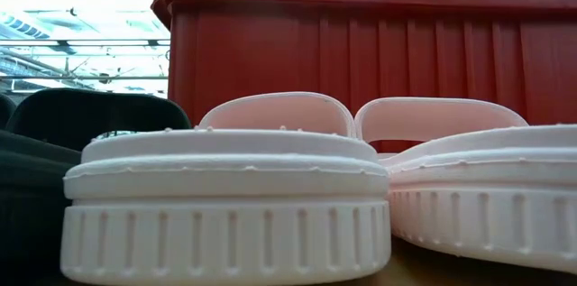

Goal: Pick and place slides into bin
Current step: Put the black slipper into the red bin

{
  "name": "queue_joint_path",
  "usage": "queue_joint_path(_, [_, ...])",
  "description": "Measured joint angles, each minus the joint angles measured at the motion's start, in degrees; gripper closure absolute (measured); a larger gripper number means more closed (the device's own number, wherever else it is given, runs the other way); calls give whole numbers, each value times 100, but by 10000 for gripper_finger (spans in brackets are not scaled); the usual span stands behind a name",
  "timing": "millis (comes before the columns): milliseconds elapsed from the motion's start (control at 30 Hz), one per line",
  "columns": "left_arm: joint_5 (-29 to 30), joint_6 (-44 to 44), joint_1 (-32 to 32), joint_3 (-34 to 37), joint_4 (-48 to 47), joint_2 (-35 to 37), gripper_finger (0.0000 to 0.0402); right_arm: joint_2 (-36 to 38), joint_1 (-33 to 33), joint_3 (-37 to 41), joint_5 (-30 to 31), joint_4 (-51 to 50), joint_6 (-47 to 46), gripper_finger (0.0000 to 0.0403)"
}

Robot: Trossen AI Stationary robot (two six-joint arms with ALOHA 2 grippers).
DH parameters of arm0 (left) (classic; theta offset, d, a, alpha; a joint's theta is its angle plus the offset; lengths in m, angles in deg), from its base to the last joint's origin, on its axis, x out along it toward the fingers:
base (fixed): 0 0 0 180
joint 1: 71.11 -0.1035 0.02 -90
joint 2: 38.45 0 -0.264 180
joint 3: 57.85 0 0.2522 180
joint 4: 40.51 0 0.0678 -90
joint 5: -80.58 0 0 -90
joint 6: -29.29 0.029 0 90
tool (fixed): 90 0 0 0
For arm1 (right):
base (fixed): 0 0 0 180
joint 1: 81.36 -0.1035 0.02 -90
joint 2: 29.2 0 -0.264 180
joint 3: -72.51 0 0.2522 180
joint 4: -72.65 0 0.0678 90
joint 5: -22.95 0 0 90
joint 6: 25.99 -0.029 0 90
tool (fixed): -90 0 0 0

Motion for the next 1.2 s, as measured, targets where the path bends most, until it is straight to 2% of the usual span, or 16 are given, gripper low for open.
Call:
queue_joint_path(67, [-4, 2, -1, 0, -1, 1, 197, -2, 4, 0, 189, -548, 195, 261])
queue_joint_path(233, [-4, 2, -3, 0, -50, 9, 197, 75, -12, 0, 197, -1940, 560, 261])
queue_joint_path(467, [-4, -22, -3, 0, -285, 16, 197, 232, -41, 0, 223, -4654, 1188, 261])
queue_joint_path(600, [4, -18, -3, 0, -296, 16, 197, 389, -146, 0, 266, -5558, 1483, 263])
queue_joint_path(800, [104, 22, -3, 0, -294, 14, 197, 472, -386, 0, 800, -6076, 1949, 282])
queue_joint_path(967, [162, 24, -3, 0, -293, 14, 197, 353, -499, 4, 1214, -6078, 2437, 294])
queue_joint_path(1200, [164, 26, -3, 0, -291, 12, 197, 26, -505, 37, 1246, -5785, 3085, 296])
